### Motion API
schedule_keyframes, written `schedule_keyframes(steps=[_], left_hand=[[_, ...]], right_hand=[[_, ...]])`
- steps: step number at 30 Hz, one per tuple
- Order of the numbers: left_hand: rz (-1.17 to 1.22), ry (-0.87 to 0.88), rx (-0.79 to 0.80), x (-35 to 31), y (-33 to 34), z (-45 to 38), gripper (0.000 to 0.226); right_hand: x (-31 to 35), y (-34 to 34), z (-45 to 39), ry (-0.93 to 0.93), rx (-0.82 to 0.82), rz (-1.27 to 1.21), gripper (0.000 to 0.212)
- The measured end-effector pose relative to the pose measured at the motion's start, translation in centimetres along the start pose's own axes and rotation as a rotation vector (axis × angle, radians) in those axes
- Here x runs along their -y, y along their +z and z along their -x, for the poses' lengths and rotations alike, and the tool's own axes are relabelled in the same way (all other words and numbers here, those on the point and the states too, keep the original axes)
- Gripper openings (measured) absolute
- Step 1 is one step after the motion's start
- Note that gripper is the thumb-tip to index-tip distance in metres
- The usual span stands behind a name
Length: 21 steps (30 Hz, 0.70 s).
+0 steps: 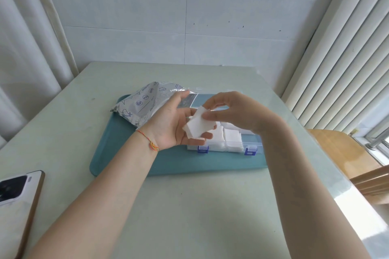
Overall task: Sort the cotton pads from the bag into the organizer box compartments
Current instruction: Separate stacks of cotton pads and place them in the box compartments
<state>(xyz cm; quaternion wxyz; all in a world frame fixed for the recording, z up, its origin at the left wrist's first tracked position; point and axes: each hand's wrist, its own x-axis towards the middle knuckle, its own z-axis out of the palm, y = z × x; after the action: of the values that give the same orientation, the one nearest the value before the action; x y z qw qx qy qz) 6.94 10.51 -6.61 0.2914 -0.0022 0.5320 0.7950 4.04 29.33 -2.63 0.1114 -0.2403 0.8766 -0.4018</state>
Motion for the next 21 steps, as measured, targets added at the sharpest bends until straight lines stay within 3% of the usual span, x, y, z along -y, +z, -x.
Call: schedule_keyframes(steps=[2, 5, 9, 11, 14, 17, 21], left_hand=[[-0.109, -0.018, 0.050, 0.2, 0.4, -0.1, 0.078], [-0.107, 0.030, -0.011, 0.6, 1.0, -0.5, 0.065], [0.151, 0.173, -0.097, 0.7, 0.5, -1.0, 0.046], [0.202, 0.181, -0.103, 0.8, 0.1, -1.1, 0.050], [0.126, 0.156, -0.061, 0.9, 0.1, -1.0, 0.064], [0.175, 0.139, -0.059, 0.8, 0.4, -0.9, 0.050], [0.200, 0.117, -0.138, 0.8, 0.5, -0.9, 0.045]], right_hand=[[0.4, 0.2, 0.1, -0.026, 0.018, 0.084, 0.009], [0.8, 1.1, -0.3, -0.071, 0.001, 0.163, 0.021], [0.9, 2.6, -0.5, -0.070, 0.010, 0.188, 0.074], [1.0, 3.5, -0.5, -0.068, 0.023, 0.323, 0.093], [1.2, 4.4, -0.6, -0.101, 0.017, 0.467, 0.088], [1.1, 4.1, -0.6, -0.142, -0.009, 0.464, 0.077], [1.2, 3.9, -0.6, -0.156, -0.002, 0.446, 0.080]])
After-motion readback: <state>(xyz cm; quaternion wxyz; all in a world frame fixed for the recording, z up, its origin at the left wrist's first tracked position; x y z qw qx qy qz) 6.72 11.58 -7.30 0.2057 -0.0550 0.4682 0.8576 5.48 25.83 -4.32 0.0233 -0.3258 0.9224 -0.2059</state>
